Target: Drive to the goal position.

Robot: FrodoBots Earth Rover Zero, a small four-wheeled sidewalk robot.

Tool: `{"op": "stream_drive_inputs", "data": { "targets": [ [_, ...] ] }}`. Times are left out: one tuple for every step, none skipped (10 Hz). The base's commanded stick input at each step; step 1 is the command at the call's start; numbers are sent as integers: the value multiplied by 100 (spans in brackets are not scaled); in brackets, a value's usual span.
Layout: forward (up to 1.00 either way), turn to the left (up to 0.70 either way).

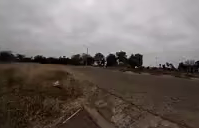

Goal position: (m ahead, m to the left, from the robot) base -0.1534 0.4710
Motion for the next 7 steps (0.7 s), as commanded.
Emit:
{"op": "stream_drive_inputs", "data": {
  "targets": [
    [0, -74],
    [0, -74],
    [0, -74],
    [0, -74],
    [0, -74],
    [0, -74],
    [0, -74]
  ]
}}
